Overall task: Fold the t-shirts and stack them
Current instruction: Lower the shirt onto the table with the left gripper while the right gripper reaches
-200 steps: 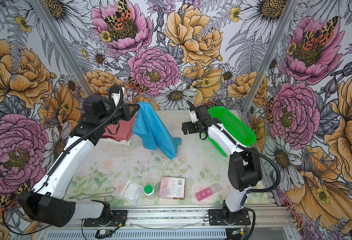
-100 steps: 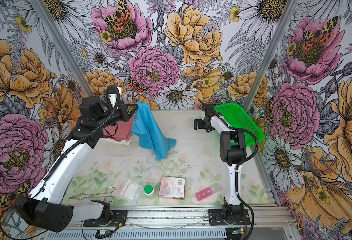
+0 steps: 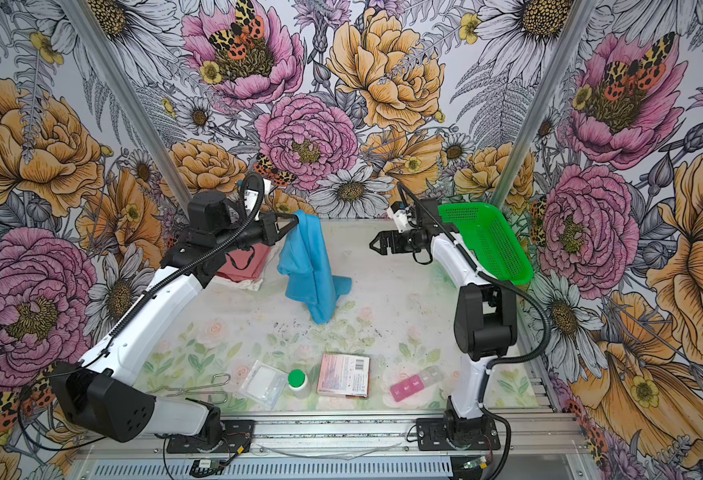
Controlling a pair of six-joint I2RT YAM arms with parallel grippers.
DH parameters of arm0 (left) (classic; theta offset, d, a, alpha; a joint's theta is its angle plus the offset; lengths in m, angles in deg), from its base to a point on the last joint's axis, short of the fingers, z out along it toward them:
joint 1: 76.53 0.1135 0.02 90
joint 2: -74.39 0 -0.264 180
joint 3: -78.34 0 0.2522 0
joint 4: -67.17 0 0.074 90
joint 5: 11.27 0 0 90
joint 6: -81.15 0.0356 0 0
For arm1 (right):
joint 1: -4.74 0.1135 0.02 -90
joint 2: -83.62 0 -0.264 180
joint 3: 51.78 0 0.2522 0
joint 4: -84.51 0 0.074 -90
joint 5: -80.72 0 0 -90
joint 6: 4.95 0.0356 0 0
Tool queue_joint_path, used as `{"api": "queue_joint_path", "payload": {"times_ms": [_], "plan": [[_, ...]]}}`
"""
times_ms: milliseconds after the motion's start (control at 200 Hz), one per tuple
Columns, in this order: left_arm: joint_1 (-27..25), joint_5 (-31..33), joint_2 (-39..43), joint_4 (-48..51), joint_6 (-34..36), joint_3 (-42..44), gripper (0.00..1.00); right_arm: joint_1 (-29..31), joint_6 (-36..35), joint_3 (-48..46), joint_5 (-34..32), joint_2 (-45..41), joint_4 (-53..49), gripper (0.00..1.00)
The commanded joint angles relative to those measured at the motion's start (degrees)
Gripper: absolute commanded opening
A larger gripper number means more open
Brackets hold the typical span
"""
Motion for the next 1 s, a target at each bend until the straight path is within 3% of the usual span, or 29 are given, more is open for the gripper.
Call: {"api": "queue_joint_path", "payload": {"times_ms": [0, 105, 190, 265, 335, 430, 460, 510, 605, 655, 806, 836, 966, 986, 996], "plan": [[-1.2, -7.0, 0.4, -2.8, 1.9, -3.8, 0.00, 2.4, -1.4, -11.7, 10.6, -9.3, 11.6, 0.99], [-2.8, -9.4, -0.3, -3.4, 1.7, -5.3, 0.00, 7.7, -2.7, -18.3, 9.8, -16.1, 15.1, 0.99], [-4.8, -9.2, -1.5, -3.6, 1.4, -7.4, 0.00, 11.8, -0.6, -20.4, 4.7, -17.9, 17.9, 0.98], [-6.3, -8.5, -2.2, -4.9, 0.6, -8.9, 0.00, 14.2, 2.7, -21.8, 0.3, -18.2, 21.1, 0.94], [-6.9, -7.3, -2.2, -7.1, -0.9, -9.5, 0.00, 15.5, 5.2, -24.3, -2.7, -19.1, 24.7, 0.84], [-6.8, -6.8, -2.3, -8.8, -2.1, -9.7, 0.00, 15.8, 7.3, -27.8, -6.1, -21.7, 28.0, 0.51], [-6.6, -6.2, -2.2, -8.4, -2.0, -9.8, 0.00, 15.6, 7.5, -28.4, -8.2, -22.8, 27.9, 0.35], [-6.0, -4.2, -2.0, -7.3, -1.8, -9.5, 0.00, 15.0, 7.9, -29.2, -11.3, -25.0, 27.6, 0.00], [-4.3, 0.8, -1.0, -5.5, -1.9, -7.4, 0.00, 12.2, 8.5, -27.6, -17.0, -28.0, 25.4, 0.00], [-3.3, 3.3, -0.5, -5.0, -2.1, -5.0, 0.00, 9.7, 7.8, -23.8, -16.7, -26.8, 23.1, 0.00], [-0.6, 6.7, -1.8, -6.7, -5.0, 4.4, 0.00, 3.9, 4.6, -0.4, -11.4, -9.6, 10.5, 0.03], [-0.1, 7.0, -2.3, -8.0, -6.3, 6.3, 0.00, 3.9, 3.9, 5.6, -11.2, -5.6, 7.9, 0.11], [2.5, 7.7, -5.0, -14.9, -12.0, 14.7, 0.00, 4.1, 4.9, 20.6, -12.6, 6.0, 0.4, 0.69], [2.9, 7.7, -5.5, -15.5, -12.7, 15.4, 0.11, 4.2, 5.0, 20.7, -12.7, 6.1, 0.2, 0.84], [3.2, 7.6, -5.7, -15.8, -13.0, 15.9, 0.21, 4.2, 5.1, 20.4, -12.7, 6.1, 0.3, 0.90]]}}
